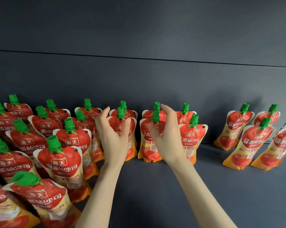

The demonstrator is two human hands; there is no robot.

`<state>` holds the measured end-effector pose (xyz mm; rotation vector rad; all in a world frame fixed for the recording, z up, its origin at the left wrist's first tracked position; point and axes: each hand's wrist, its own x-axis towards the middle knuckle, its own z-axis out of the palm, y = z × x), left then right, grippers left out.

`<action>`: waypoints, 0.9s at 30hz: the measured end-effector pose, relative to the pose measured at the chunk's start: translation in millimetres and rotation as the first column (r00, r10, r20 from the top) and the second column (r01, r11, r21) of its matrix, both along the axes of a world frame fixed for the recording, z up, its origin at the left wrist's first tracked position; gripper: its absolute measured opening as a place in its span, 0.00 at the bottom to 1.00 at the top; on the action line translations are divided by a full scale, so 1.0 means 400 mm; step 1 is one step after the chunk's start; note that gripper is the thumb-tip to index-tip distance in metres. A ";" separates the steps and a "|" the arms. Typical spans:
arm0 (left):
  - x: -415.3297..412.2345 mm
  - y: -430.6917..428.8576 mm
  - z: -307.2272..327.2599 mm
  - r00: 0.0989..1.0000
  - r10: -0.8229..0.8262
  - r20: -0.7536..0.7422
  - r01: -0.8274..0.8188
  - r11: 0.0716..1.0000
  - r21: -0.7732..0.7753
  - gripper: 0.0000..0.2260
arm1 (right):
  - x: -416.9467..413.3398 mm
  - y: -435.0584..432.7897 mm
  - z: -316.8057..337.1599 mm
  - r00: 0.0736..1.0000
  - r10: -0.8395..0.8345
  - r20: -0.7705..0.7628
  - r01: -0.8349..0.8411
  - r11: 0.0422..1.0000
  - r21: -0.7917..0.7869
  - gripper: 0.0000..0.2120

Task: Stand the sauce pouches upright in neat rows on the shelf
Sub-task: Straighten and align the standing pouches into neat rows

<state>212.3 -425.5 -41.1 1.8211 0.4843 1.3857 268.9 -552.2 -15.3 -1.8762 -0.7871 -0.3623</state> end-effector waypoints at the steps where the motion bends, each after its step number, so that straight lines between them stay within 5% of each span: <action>1: -0.002 -0.006 -0.012 1.000 0.018 0.004 -0.018 1.000 0.001 0.27 | -0.009 -0.001 -0.017 1.000 -0.006 -0.002 0.006 1.000 0.026 0.28; 7: -0.018 -0.038 -0.099 0.998 0.060 -0.022 -0.061 0.997 -0.038 0.31 | -0.039 -0.001 -0.102 0.997 0.005 -0.079 0.006 0.990 0.138 0.35; 15: -0.033 -0.065 -0.160 0.973 0.046 -0.225 -0.086 0.981 -0.174 0.32 | -0.027 -0.003 -0.205 0.906 0.054 -0.420 0.042 0.975 0.216 0.33; 27: -0.033 -0.044 -0.183 0.954 0.004 -0.300 -0.081 0.966 -0.246 0.30 | -0.026 -0.011 -0.228 0.889 0.064 -0.453 0.000 0.990 0.139 0.24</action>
